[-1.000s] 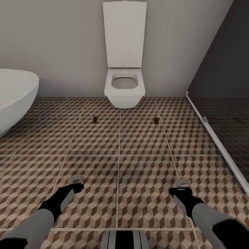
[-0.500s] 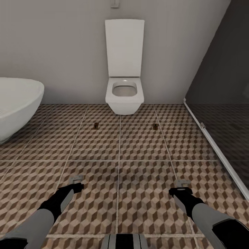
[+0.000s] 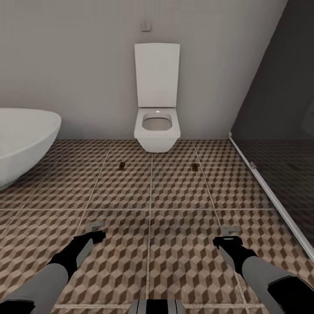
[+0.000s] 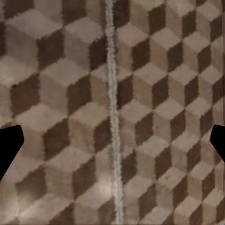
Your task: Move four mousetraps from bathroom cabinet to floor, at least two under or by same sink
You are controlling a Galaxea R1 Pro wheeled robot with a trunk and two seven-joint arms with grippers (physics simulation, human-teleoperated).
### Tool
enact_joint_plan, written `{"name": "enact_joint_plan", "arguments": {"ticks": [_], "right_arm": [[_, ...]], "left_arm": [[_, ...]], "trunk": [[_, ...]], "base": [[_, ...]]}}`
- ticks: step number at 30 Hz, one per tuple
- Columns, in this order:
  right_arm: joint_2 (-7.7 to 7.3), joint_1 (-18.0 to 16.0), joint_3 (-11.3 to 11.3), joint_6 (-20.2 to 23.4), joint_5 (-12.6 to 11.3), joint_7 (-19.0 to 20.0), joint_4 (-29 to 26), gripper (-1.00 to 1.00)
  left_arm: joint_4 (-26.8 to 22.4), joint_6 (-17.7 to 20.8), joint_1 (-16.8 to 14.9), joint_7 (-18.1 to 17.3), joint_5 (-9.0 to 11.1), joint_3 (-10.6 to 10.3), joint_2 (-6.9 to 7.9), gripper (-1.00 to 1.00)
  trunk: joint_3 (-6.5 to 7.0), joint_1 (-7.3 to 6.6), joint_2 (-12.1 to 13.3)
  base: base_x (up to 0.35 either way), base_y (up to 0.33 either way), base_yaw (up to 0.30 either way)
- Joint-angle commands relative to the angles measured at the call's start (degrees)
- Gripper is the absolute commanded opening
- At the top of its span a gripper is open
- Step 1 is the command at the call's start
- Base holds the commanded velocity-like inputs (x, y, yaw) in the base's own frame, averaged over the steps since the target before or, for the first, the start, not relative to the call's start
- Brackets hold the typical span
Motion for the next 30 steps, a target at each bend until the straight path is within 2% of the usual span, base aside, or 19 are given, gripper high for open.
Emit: {"name": "enact_joint_plan", "arguments": {"ticks": [1,30], "right_arm": [[-0.04,0.0,0.5,0.4,-0.5,-0.3,-0.2,1.0],[0.05,0.0,0.5,0.4,-0.5,-0.3,-0.2,1.0]], "left_arm": [[-0.1,0.3,0.0,0.5,0.6,-0.5,0.07,1.0],[-0.1,0.2,0.0,0.5,0.6,-0.5,0.15,1.0]], "trunk": [[0.19,-0.03,0.0],[6.61,-0.78,0.4]], "base": [[0.0,0.0,0.0],[0.0,0.0,0.0]]}}
